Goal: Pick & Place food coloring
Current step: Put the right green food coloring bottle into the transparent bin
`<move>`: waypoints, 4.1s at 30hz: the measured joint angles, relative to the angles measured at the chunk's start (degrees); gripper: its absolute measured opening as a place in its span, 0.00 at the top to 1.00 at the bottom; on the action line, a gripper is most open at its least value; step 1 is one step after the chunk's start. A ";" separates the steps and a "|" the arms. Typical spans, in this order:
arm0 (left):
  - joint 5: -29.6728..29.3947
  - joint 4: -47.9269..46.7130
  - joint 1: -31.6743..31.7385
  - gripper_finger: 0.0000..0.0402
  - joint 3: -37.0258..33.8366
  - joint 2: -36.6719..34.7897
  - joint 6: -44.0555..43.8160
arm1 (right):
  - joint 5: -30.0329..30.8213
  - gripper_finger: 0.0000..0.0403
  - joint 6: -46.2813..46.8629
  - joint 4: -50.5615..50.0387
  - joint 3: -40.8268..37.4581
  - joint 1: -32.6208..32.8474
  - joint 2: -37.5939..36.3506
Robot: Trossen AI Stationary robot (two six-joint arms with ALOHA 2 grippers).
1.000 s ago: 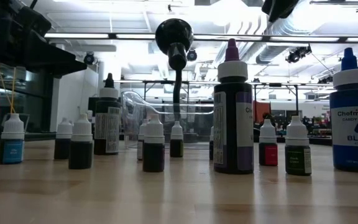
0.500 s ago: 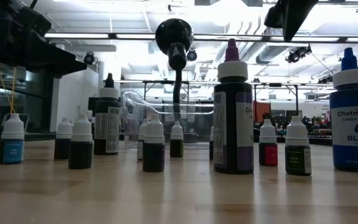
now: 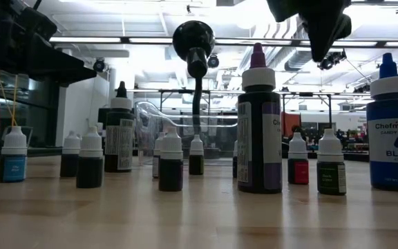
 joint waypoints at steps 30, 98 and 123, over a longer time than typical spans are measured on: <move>0.00 0.00 -0.02 0.31 0.00 0.00 0.00 | -4.92 0.77 0.00 27.68 -7.85 0.14 11.71; 0.00 0.00 -0.01 0.31 -0.01 -0.02 0.00 | -5.09 0.66 4.50 22.74 -2.10 -0.85 22.49; 0.00 0.00 -0.02 0.31 -0.02 -0.02 0.00 | -4.96 0.83 4.49 22.80 -2.10 -0.85 22.38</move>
